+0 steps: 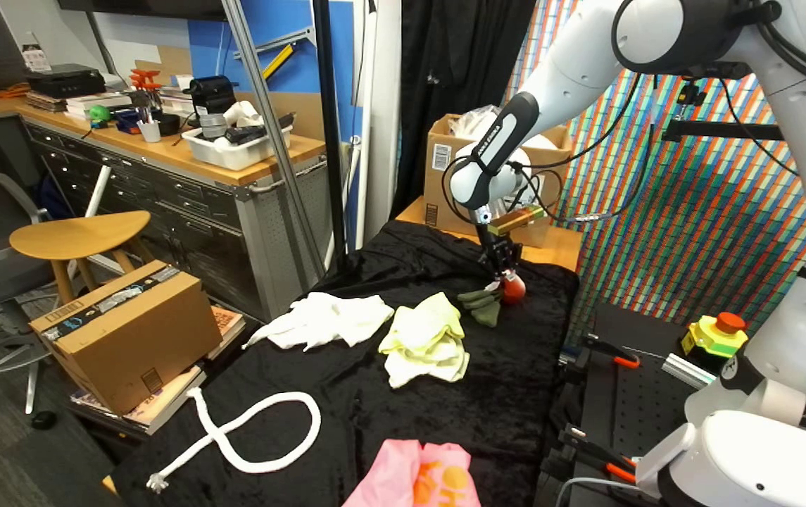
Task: Pile all the objects on the table
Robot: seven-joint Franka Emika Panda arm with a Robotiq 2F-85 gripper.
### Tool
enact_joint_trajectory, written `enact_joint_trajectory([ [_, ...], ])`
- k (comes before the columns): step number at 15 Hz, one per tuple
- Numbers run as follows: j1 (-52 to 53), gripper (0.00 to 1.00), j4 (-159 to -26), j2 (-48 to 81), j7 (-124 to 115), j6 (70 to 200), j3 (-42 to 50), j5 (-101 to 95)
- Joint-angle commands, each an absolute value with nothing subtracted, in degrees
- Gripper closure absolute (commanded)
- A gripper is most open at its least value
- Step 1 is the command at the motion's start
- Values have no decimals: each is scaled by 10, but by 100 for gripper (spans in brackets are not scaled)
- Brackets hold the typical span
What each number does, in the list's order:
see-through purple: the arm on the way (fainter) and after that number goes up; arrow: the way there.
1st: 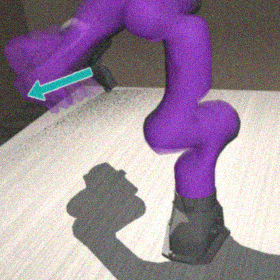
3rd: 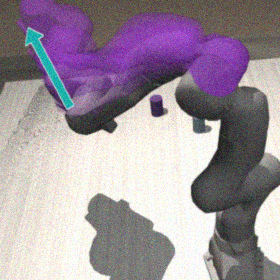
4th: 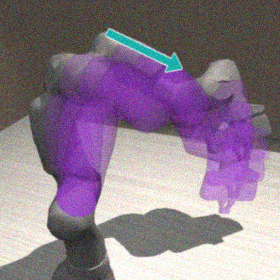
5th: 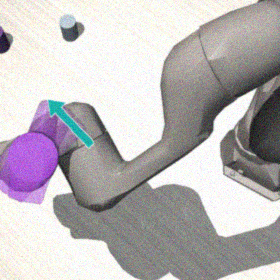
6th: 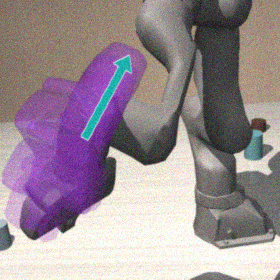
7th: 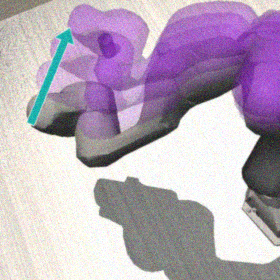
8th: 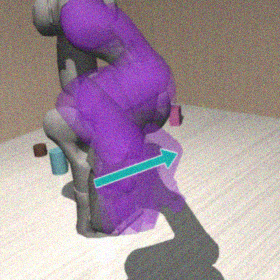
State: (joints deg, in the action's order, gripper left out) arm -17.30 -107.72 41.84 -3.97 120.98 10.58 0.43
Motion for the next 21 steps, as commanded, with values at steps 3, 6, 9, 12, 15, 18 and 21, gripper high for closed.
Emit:
enact_joint_trajectory([
  [3,-158,92,-1084,376,-25,1195,103,8],
  [6,-140,92,-1109,330,-21,1203,100,-1],
  [9,-113,92,-1138,274,-18,1218,96,-15],
  [12,-87,92,-1172,209,-15,1231,87,-34],
  [15,-63,92,-1200,151,-10,1242,72,-50],
  [18,-40,92,-1215,108,-7,1257,51,-67],
  [21,-16,92,-1211,93,-6,1269,28,-79],
])
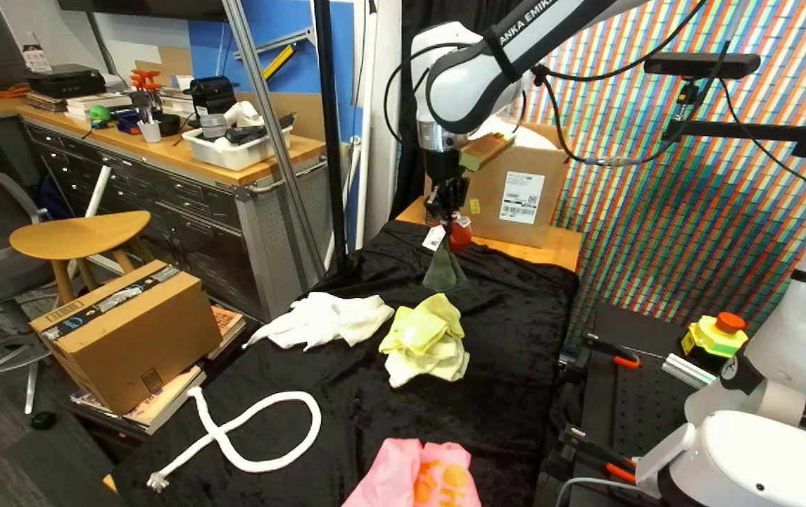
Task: Pile all the objects on the table
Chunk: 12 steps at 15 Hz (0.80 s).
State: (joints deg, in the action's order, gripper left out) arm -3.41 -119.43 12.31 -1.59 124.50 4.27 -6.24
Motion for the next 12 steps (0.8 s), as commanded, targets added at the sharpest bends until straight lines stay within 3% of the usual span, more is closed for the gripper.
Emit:
enact_joint_trajectory([
  [1,-10,92,-1206,96,-3,1273,19,-77],
  [12,38,93,-1114,198,-6,1316,-25,-64],
])
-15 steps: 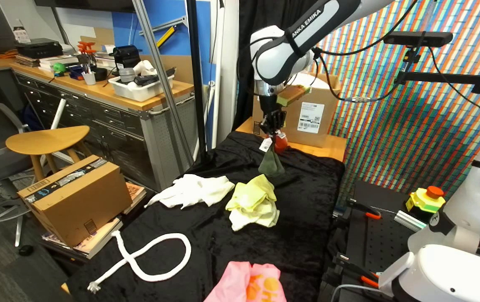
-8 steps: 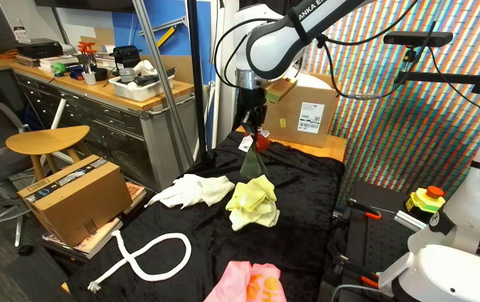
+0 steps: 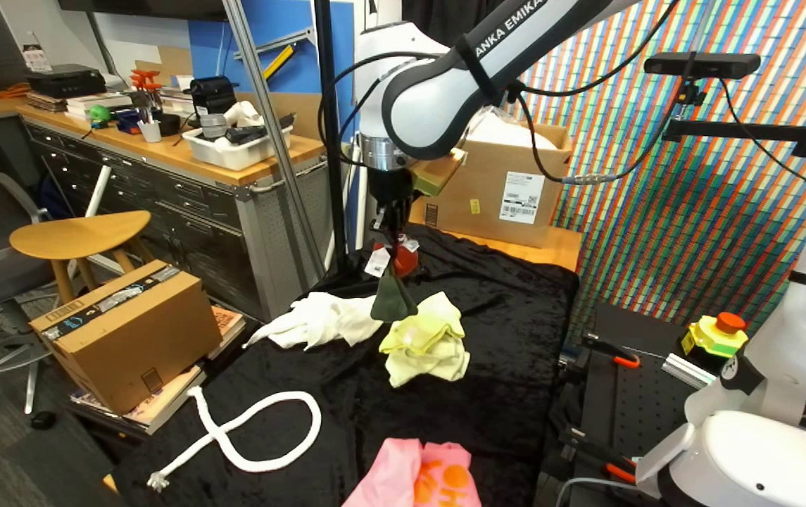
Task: Pile all the objects on the table
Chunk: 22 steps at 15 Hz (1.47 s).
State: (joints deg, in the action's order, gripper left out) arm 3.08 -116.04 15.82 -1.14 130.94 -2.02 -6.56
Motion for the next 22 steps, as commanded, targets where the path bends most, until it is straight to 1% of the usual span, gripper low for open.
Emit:
enact_joint_trajectory([
  [1,42,93,-1103,210,-8,1315,-27,-66],
  [7,61,93,-1047,285,-8,1307,-30,-66],
  [22,70,93,-1020,414,-1,1268,-30,-62],
])
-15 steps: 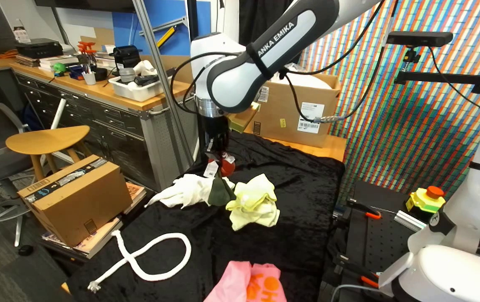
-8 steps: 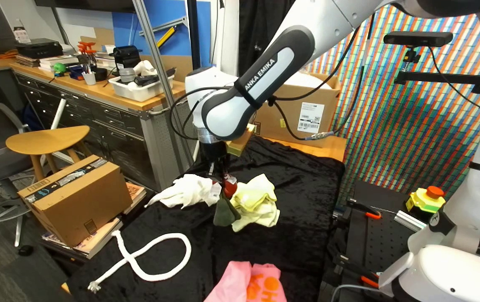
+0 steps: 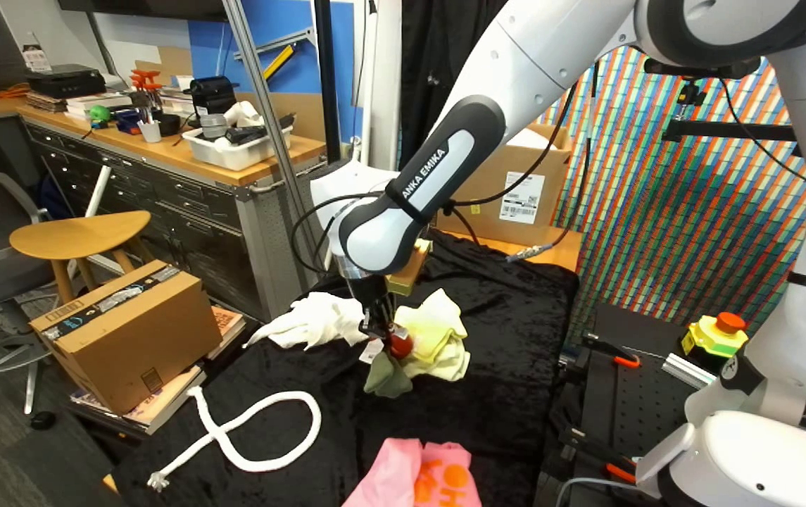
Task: Pile all the objects on the table
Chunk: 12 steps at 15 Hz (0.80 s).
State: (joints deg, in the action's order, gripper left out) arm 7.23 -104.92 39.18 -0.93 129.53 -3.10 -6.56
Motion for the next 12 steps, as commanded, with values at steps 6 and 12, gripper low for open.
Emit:
enact_joint_trajectory([
  [6,69,47,-1018,416,-1,1272,-31,-62],
  [12,70,2,-1029,375,1,1280,-26,-71],
])
